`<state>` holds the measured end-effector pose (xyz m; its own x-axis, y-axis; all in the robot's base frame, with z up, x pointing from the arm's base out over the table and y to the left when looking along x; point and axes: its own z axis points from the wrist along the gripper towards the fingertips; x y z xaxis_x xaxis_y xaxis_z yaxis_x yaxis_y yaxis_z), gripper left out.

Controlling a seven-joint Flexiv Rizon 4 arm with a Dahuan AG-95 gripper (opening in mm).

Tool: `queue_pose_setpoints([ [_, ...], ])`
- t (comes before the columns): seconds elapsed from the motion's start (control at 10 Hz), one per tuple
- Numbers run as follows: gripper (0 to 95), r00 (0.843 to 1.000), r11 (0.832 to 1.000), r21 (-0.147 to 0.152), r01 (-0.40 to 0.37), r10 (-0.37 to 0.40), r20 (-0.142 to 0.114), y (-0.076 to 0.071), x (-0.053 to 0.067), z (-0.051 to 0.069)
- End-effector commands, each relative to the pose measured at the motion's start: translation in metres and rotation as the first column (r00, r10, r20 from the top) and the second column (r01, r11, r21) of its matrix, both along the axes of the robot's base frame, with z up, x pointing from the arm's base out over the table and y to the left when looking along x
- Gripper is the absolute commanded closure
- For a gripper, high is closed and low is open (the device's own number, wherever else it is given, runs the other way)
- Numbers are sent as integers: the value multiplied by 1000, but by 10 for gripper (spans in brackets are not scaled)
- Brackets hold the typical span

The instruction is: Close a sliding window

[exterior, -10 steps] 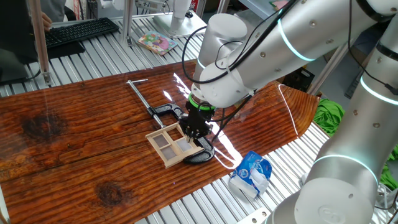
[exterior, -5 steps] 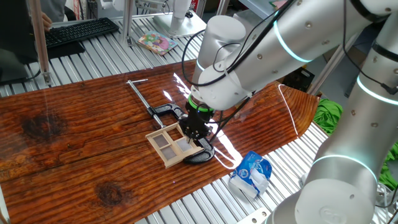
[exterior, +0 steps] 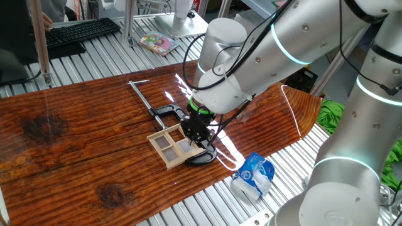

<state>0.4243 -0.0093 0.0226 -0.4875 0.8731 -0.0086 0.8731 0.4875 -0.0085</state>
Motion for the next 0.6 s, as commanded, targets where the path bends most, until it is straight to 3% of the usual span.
queue_pose_setpoints([
  [0.1,950,999,999,-7,39,-39,0,5,-1,1],
  [0.6,950,997,997,-22,76,-76,0,7,1,-1],
])
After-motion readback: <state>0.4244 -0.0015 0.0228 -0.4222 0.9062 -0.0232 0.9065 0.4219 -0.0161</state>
